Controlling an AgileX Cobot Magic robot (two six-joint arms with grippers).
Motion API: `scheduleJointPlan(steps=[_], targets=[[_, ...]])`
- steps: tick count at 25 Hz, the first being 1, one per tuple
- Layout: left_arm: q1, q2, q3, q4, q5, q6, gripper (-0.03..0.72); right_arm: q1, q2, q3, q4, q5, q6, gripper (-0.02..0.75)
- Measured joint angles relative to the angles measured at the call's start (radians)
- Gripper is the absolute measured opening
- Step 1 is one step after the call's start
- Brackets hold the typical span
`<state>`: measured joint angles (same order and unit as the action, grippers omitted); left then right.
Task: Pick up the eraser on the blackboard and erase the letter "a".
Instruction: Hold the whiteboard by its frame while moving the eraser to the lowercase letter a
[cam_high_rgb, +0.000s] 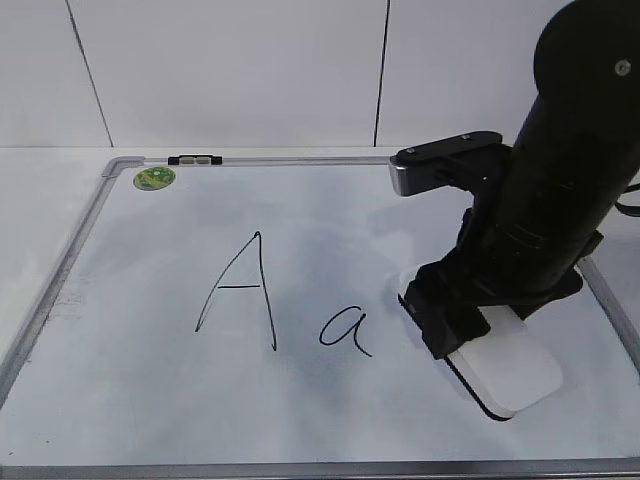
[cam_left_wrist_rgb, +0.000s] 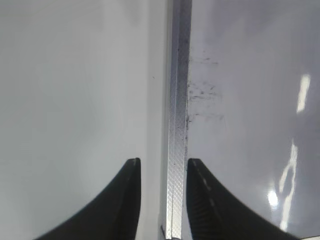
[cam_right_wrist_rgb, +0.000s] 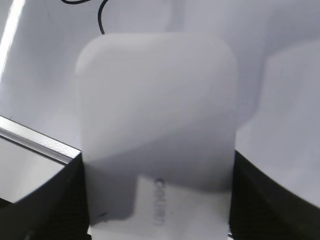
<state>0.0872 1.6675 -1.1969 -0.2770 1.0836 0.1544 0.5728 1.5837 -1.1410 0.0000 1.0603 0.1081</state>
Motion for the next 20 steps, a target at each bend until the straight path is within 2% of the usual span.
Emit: scheduleJointPlan(steps=[4,12,20], targets=[[-0.022,0.081,-0.004,-0.004,0.0,0.016,0.235,0.0,0.0,0.0,0.0,0.0,0.0,0.531],[-0.025,0.173,-0.008,-0.011,-0.046,0.024,0.235,0.0,0.0,0.0,0.0,0.0,0.0,0.531],[-0.041,0.22,-0.008,-0.046,-0.119,0.083,0.234,0.0,0.0,0.0,0.0,0.0,0.0,0.531]])
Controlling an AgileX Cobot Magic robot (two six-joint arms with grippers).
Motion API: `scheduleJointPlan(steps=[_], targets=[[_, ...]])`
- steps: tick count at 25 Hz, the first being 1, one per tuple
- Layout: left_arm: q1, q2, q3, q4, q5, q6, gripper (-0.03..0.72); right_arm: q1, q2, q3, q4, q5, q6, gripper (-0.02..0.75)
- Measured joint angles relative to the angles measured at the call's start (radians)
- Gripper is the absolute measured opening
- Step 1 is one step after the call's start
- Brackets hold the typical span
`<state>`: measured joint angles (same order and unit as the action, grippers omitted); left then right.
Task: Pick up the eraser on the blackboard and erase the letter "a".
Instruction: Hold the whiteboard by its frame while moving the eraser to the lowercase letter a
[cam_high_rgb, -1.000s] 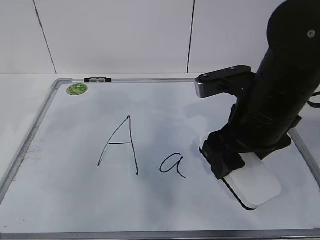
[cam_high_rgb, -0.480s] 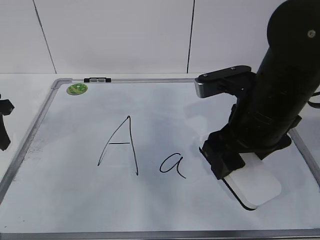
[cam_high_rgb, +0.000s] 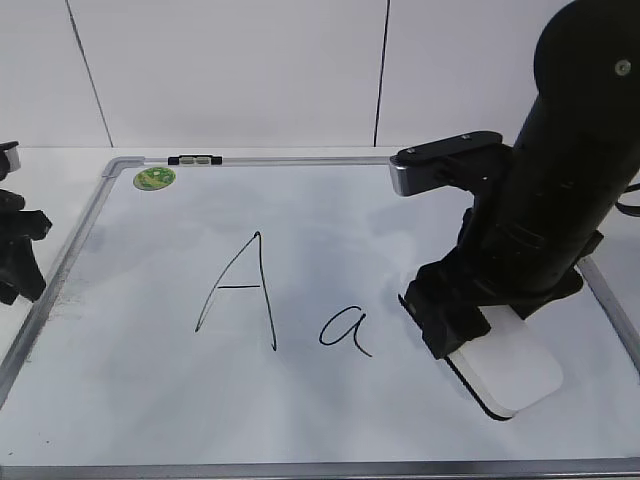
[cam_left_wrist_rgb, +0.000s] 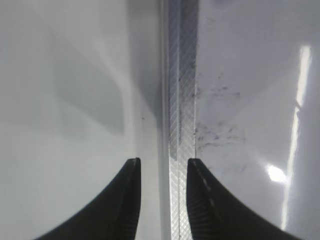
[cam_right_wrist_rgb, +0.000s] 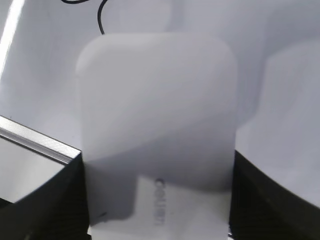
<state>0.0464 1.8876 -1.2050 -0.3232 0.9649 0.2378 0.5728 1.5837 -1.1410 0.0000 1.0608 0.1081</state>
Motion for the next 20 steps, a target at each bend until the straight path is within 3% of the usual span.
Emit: scheduleJointPlan(steps=[20], targets=[[-0.022,0.063,-0.004,-0.032,-0.042,0.017,0.195,0.0,0.0,0.0,0.0,0.0,0.0,0.531]])
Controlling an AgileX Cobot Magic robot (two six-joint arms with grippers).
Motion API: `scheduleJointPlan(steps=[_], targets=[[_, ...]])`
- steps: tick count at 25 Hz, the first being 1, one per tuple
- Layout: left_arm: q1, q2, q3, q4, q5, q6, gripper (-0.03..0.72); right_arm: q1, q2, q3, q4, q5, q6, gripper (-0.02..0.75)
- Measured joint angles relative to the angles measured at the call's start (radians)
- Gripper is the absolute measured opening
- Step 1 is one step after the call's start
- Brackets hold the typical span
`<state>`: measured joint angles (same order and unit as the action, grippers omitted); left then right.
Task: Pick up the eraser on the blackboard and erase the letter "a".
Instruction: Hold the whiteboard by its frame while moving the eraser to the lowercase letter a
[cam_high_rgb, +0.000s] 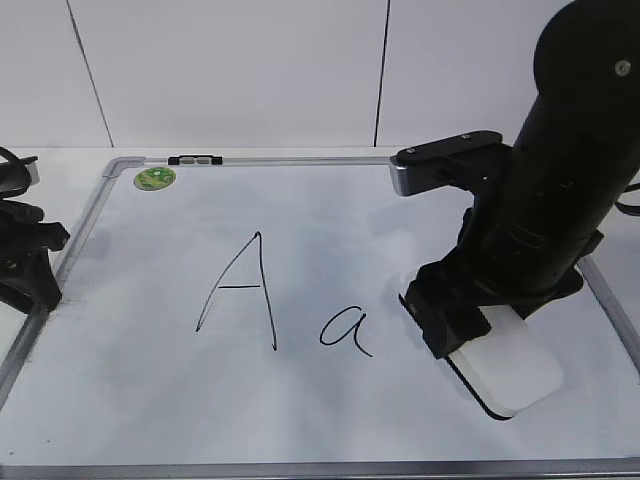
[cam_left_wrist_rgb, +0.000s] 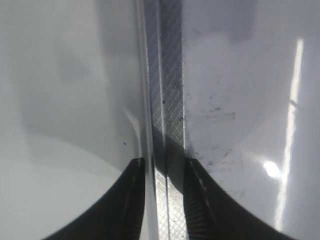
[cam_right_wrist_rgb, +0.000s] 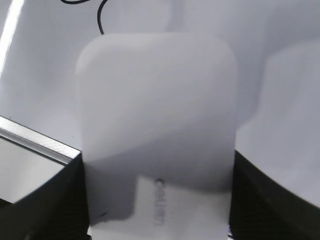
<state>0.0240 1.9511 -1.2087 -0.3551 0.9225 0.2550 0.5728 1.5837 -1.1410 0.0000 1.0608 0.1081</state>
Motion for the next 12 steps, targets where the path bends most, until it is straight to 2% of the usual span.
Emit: scheduleJointPlan(steps=[4,12], targets=[[0.0,0.004,-0.003,-0.002,0.006,0.002,0.174,0.0,0.0,0.0,0.0,0.0,0.0,0.531],[0.0,0.004,-0.008,-0.002,0.009,0.002,0.036,0.0,0.0,-0.002,-0.009,0.0,0.0,0.531]])
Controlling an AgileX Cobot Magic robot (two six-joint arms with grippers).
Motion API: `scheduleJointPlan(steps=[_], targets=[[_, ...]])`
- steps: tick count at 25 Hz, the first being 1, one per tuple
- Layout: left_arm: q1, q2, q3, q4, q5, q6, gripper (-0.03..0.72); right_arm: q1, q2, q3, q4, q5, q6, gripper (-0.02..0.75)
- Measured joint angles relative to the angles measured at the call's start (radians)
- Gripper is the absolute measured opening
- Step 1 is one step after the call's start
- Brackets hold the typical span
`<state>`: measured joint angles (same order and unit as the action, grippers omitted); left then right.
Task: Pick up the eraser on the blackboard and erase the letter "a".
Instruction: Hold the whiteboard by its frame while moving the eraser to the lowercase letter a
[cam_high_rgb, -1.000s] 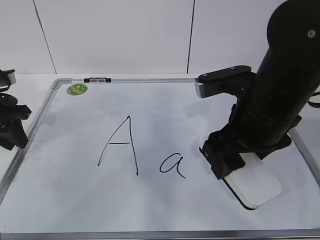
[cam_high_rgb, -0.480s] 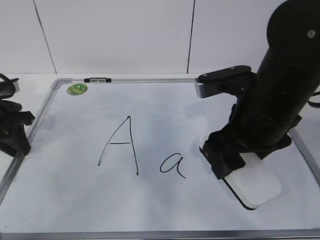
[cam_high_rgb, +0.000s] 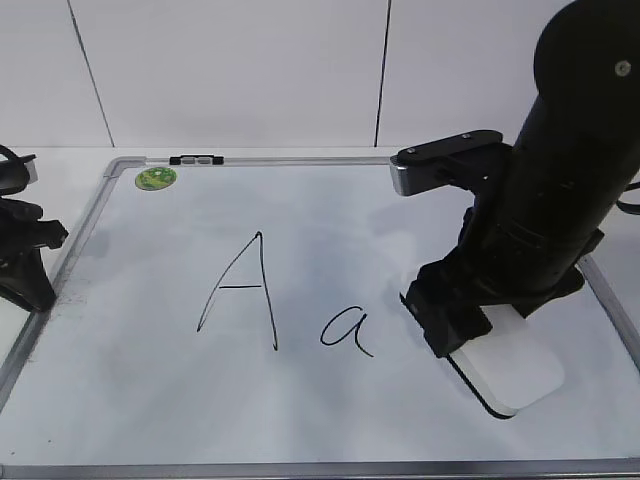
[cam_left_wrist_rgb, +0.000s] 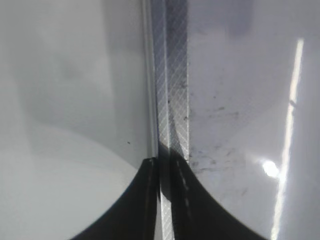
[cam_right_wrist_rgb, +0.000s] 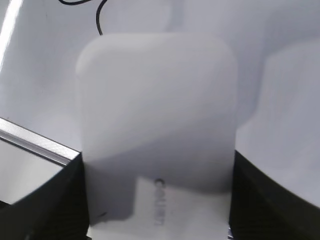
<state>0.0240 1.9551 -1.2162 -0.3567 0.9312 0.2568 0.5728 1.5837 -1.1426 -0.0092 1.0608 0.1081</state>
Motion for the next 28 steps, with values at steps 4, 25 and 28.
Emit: scheduleJointPlan(steps=[4,25,28], targets=[[0.0,0.0,0.0,0.0,0.0,-0.004,0.033,0.0,0.004,0.0,-0.004,0.0,0.0,0.531],[0.0,0.0,-0.001,-0.011,0.0,-0.005,0.032,0.0,0.348,-0.356,-0.043,0.102,0.0,0.531],[0.0,0.0,-0.001,-0.013,-0.002,-0.005,0.031,0.001,0.391,-0.389,-0.057,0.106,0.0,0.531]])
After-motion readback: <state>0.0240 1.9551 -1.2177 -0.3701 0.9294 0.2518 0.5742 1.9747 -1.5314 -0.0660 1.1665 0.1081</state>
